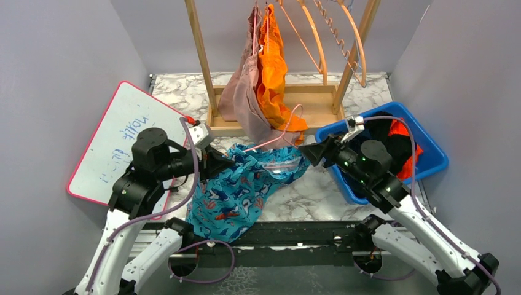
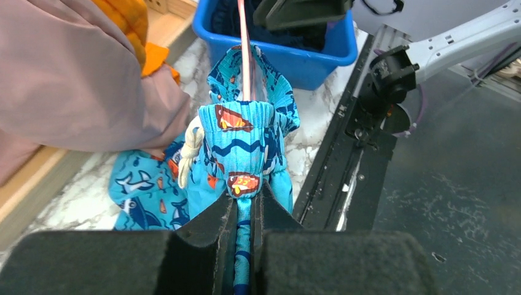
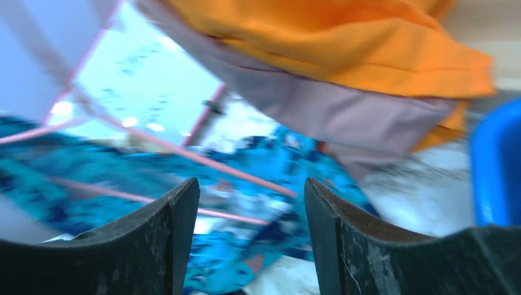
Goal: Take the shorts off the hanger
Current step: Remove the shorts from the clothes rod.
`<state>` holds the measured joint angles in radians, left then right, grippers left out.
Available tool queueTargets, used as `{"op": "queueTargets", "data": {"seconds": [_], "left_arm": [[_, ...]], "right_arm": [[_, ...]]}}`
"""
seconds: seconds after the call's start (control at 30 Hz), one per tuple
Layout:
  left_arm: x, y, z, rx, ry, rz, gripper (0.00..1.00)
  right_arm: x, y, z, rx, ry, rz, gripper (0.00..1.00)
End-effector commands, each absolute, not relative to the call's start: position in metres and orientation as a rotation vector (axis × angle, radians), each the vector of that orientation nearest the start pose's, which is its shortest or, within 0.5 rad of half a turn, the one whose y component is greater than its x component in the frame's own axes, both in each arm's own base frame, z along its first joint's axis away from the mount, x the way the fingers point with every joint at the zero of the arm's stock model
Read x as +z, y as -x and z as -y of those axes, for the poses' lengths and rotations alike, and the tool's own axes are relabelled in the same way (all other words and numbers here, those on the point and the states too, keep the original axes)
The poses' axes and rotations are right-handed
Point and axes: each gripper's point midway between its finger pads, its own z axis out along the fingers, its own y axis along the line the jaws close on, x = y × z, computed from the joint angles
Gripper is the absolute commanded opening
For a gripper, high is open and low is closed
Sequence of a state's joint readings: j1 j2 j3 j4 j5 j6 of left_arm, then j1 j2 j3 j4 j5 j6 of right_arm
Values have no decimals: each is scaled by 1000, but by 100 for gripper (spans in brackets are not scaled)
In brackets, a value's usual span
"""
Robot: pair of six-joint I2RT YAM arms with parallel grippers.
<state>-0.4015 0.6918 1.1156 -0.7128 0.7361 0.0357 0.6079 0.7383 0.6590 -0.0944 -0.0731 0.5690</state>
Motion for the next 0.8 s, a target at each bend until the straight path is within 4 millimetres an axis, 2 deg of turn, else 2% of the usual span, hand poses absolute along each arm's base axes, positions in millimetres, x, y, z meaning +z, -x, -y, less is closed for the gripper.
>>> {"op": "queueTargets", "data": {"seconds": [0.0,0.17,0.3,0.47,0.77], "left_arm": [[343,-139,204,-1062,-963,-1565,0],[330,-144,211,-1111,-954,-1580,0],[334,-144,212,-1113,-947,-1549,0],[329,-140,213,-1147,-955,-1555,0],[327,-139,214,-1157,-959,-1559,0]], "right_arm": [[318,-193,-235,1259,235,-1635,66],[337,-188,-244,1336,264,-1612,66],[325,-196,-252,1372,224,-1660,63],[312,-206,-262,1388,207,-1704,59],[315,-218,-261,1356,160,-1683,52]]}}
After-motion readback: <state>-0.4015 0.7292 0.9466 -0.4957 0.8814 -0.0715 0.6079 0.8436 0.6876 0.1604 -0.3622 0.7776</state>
